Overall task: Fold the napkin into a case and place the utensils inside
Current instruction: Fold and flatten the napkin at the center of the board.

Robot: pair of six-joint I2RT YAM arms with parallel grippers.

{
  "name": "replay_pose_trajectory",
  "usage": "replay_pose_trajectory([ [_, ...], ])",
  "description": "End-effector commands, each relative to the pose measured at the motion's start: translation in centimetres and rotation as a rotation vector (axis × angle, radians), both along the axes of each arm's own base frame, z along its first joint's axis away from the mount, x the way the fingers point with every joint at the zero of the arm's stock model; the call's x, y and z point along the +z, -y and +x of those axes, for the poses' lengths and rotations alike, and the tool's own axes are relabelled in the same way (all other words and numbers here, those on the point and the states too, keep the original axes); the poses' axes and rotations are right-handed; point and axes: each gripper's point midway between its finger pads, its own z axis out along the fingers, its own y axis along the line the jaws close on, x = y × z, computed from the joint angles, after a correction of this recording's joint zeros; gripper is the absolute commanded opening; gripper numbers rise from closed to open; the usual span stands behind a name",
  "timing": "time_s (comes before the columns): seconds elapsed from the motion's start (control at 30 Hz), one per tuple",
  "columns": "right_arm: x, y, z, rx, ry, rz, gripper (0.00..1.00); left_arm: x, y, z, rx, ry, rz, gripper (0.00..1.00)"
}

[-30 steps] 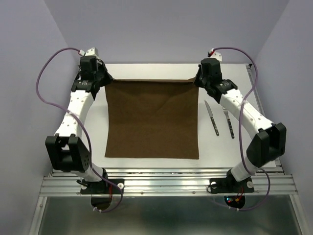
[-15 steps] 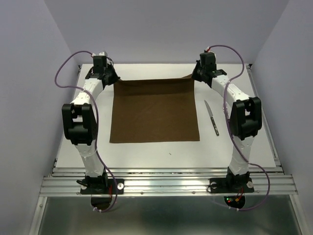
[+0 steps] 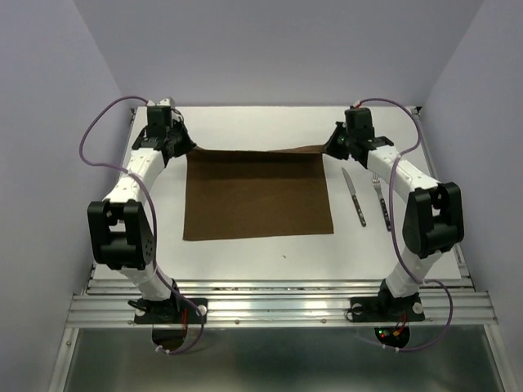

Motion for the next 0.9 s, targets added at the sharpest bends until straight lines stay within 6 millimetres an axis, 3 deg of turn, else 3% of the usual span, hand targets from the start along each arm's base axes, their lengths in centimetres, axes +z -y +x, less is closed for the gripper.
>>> replay_pose_trajectory([
  [0.0, 2.3, -0.1, -2.4, -0.02, 0.041, 0.102, 0.01, 1.5, -0.9, -3.7, -0.001, 0.023, 0.029, 0.0],
  [0.13, 0.9, -1.2, -5.7, 0.024, -0.026, 0.188, 0.01, 0.8, -0.5, -7.1, 0.004, -0.003, -0.006, 0.0],
  [0.27, 0.3, -0.8, -8.7, 0.022, -0.053, 0.202, 0.01, -0.3, -0.2, -10.1, 0.025, -0.006, -0.025, 0.0],
  [0.3, 0.1, -0.7, -9.3, 0.026, -0.06, 0.2, 0.01, -1.7, -0.3, -11.1, 0.033, -0.034, -0.025, 0.0],
  [0.47, -3.0, 0.2, -13.8, 0.015, -0.13, 0.182, 0.01, -3.8, -0.2, -13.5, 0.077, -0.026, -0.068, 0.0],
  [0.57, -4.3, 0.2, -15.4, 0.016, -0.156, 0.199, 0.01, -4.7, 0.0, -14.1, 0.081, -0.049, -0.08, 0.0],
  [0.67, -4.7, 0.3, -16.0, 0.017, -0.164, 0.202, 0.01, -5.7, 0.2, -14.8, 0.09, -0.072, -0.095, 0.0],
  [0.87, -4.5, 0.3, -16.2, 0.029, -0.158, 0.2, 0.01, -5.0, -0.2, -15.0, 0.115, -0.063, -0.085, 0.0],
])
